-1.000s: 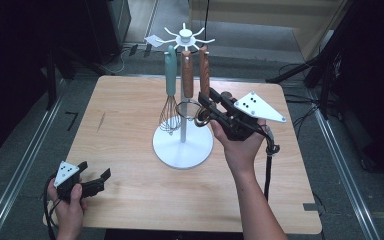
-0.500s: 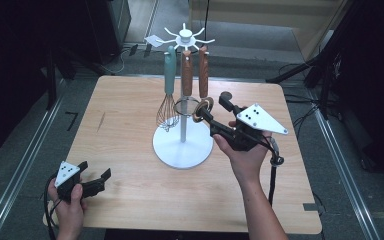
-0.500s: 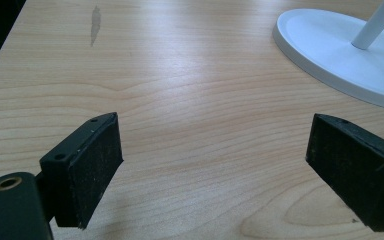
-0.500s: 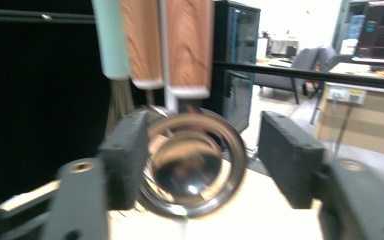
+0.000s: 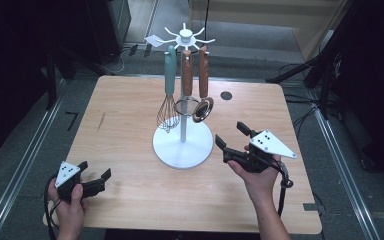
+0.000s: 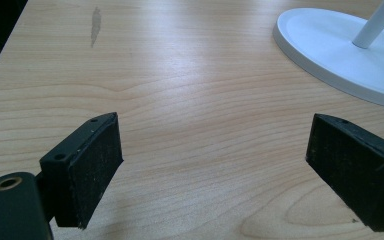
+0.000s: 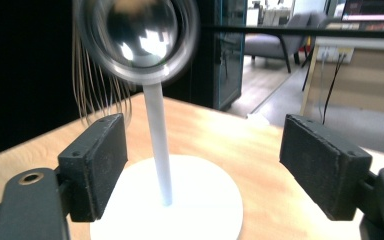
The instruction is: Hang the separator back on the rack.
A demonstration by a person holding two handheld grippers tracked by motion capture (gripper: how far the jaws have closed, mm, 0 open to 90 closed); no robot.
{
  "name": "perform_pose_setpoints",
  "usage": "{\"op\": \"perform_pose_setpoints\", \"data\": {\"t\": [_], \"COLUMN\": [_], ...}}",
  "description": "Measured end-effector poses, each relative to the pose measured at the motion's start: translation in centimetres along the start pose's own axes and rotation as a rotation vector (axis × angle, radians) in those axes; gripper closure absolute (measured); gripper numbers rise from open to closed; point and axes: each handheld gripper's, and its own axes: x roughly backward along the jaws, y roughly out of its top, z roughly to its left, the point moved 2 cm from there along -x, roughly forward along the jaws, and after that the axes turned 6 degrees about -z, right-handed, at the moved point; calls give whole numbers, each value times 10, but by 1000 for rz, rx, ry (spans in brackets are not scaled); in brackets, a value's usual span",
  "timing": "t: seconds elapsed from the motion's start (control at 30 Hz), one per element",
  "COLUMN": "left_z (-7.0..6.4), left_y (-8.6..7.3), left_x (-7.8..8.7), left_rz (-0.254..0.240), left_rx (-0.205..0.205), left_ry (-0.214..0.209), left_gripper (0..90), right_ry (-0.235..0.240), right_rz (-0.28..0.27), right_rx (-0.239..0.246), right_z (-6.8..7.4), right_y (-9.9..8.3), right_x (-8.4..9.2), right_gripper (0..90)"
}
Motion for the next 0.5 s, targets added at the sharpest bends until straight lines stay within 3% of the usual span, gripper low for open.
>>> {"op": "perform_pose_setpoints", "data": {"t": [0.5], "left_z": [0], "left_y": [0], "left_x": [0], "left_rz": [0], "left_rx": [0], "left_ry": [0], "left_gripper": [81], "right_ry": [-77], "right_rz": [111], "right_rx": [-29], "right_z": [-18], "right_y": [-71], "right_x": [28], "right_gripper": [195]}}
